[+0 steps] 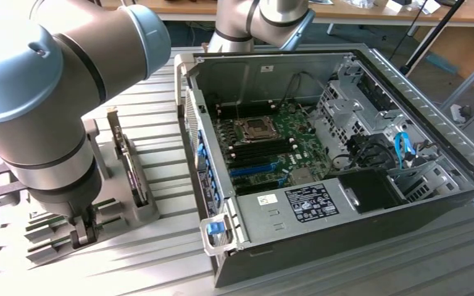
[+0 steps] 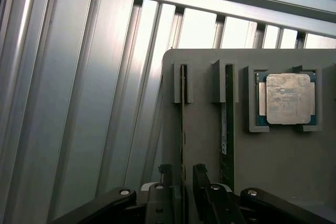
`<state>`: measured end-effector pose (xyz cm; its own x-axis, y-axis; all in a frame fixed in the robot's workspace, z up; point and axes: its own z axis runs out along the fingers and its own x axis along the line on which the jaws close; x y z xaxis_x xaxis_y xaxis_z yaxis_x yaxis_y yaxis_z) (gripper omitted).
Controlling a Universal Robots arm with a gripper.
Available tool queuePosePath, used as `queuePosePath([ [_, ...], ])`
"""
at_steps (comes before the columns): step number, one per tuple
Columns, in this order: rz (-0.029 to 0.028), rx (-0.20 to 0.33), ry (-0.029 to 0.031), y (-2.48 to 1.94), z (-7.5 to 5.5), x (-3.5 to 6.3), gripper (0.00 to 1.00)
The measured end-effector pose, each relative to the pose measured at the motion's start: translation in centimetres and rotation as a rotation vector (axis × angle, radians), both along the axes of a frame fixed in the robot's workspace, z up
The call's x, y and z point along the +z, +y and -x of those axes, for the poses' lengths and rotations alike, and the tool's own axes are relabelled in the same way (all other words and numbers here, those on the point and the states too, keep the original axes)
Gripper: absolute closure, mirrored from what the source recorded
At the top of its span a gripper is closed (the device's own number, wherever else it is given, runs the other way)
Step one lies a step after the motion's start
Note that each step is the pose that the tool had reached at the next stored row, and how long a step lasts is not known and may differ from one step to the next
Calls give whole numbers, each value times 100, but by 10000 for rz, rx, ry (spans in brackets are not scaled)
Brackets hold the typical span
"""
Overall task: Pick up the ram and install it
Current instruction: 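Pick up the ram and move it above insertion slot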
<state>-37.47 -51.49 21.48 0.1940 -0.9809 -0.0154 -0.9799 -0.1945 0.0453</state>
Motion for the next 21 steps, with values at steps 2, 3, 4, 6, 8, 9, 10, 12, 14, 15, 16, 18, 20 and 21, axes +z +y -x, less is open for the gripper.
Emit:
queuePosePath([
  [2, 1, 0, 1, 0, 0, -2, 70],
  [3, 1, 0, 1, 0, 0, -2, 70],
  [4, 1, 0, 1, 0, 0, -2, 70],
  [6, 0, 0, 0, 0, 0, -3, 70],
  [8, 0, 0, 0, 0, 0, -3, 71],
  [9, 0, 0, 0, 0, 0, -3, 71],
  [10, 0, 0, 0, 0, 0, -3, 71],
  [12, 0, 0, 0, 0, 0, -3, 79],
  [14, -4, 0, -4, 1, -1, -16, 79],
  [15, -2, 0, -3, 0, -1, -22, 79],
  [16, 0, 0, 0, 0, 0, -26, 79],
  [18, 1, 0, 1, 0, 0, -28, 79],
  [20, 0, 0, 0, 0, 0, -28, 79],
  [21, 0, 0, 0, 0, 0, -29, 79],
])
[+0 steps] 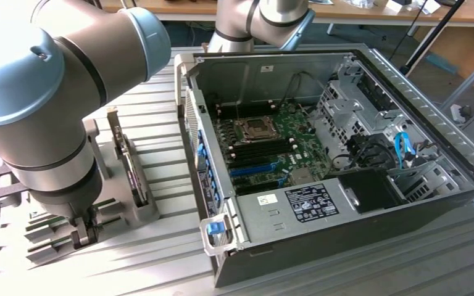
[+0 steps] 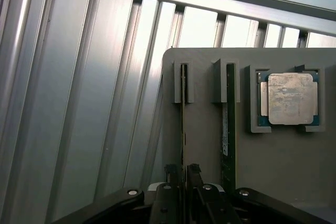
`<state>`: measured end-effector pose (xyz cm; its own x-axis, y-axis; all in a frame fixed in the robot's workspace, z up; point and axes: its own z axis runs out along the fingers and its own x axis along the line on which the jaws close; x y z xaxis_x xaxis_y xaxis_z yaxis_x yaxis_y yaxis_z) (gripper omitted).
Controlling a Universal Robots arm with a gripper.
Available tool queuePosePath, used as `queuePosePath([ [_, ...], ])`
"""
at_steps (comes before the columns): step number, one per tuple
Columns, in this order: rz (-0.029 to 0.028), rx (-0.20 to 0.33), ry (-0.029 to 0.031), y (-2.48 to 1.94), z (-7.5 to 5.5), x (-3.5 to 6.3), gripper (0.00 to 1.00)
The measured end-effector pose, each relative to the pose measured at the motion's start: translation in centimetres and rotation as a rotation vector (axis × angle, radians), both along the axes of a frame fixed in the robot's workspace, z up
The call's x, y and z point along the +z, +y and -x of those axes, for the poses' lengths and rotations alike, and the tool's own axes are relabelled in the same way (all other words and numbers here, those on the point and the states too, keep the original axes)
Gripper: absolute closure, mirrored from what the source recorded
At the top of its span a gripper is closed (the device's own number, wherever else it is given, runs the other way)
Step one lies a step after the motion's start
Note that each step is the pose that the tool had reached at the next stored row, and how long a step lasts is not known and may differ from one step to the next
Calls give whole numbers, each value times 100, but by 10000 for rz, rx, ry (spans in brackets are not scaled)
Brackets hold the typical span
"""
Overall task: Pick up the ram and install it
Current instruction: 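Pick up the ram and move it above insertion slot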
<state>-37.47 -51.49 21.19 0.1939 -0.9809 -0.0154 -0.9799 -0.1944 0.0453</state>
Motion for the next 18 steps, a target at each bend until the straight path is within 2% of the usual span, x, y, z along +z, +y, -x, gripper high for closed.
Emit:
queuePosePath([
  [10, -2, 0, 1, 0, 0, -3, 79],
  [11, -3, 0, 0, 0, 0, -3, 80],
  [12, -4, 0, 1, 0, 0, -3, 87],
  [18, -3, 0, 0, 0, 0, -4, 88],
])
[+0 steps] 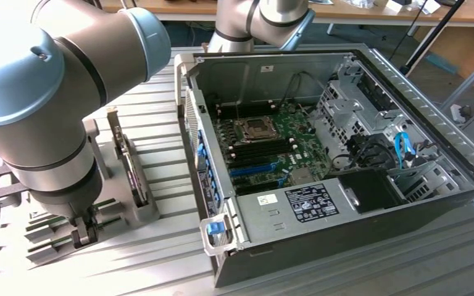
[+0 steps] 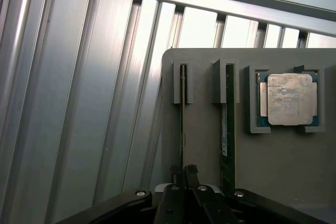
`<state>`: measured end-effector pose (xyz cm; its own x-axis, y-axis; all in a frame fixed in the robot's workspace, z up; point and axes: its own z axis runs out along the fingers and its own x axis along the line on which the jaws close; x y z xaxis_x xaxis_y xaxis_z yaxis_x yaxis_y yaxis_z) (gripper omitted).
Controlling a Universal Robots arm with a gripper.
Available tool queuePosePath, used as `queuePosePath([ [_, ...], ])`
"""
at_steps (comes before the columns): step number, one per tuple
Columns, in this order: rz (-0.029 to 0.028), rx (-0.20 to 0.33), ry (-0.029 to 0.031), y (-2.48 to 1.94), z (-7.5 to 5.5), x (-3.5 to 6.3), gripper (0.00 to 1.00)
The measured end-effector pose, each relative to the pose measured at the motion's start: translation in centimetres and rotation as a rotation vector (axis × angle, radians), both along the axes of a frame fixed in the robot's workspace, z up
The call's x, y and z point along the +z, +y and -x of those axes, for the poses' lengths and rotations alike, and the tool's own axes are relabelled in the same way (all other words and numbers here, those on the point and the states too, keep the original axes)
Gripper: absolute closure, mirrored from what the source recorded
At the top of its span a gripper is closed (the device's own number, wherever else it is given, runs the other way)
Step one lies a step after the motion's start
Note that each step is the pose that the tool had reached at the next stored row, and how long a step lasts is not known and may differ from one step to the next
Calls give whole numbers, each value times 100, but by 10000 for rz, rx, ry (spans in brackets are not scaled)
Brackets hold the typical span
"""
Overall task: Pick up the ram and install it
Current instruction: 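Pick up the ram and move it above insertion slot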
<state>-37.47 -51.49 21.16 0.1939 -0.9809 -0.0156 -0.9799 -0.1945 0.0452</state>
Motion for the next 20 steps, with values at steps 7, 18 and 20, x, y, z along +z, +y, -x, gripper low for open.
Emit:
queuePosePath([
  [7, 0, 0, 1, 0, 0, 0, 88],
  [18, 0, 0, 0, 0, 0, 71, 88],
  [20, 0, 0, 0, 0, 0, 91, 88],
])
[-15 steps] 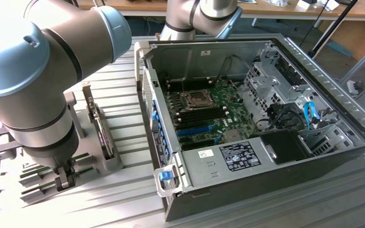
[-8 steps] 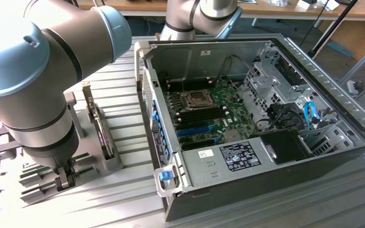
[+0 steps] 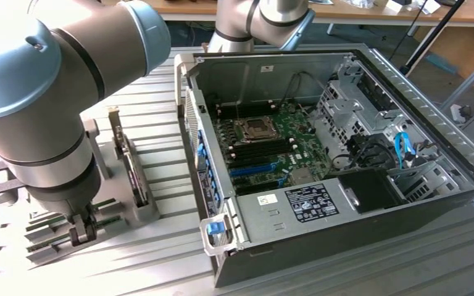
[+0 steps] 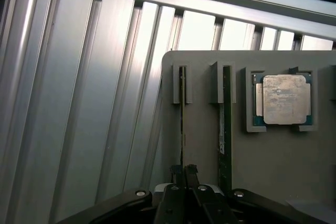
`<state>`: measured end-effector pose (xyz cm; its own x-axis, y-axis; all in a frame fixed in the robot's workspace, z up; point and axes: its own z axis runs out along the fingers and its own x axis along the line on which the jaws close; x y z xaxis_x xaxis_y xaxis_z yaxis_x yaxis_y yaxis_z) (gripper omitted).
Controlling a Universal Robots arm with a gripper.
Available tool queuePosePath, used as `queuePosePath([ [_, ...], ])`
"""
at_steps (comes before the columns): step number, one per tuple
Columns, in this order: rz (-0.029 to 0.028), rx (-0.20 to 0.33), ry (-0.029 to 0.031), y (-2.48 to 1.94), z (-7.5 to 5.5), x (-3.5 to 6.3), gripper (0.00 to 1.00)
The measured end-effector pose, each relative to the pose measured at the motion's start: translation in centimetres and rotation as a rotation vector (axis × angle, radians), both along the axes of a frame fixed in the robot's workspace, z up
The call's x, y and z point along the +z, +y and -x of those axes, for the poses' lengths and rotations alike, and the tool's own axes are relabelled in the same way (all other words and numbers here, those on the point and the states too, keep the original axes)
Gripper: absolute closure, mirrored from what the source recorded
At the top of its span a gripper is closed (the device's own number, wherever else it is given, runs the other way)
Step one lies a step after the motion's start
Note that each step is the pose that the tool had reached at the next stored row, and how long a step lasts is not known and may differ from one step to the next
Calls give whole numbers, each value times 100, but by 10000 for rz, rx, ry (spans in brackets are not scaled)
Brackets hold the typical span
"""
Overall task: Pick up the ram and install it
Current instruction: 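Pick up the ram and move it above insertion slot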
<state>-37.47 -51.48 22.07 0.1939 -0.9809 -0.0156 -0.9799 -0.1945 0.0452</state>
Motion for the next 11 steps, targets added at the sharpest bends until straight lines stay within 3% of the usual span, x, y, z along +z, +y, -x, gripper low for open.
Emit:
queuePosePath([
  [11, -1, 0, 0, 0, 0, 120, 88],
])
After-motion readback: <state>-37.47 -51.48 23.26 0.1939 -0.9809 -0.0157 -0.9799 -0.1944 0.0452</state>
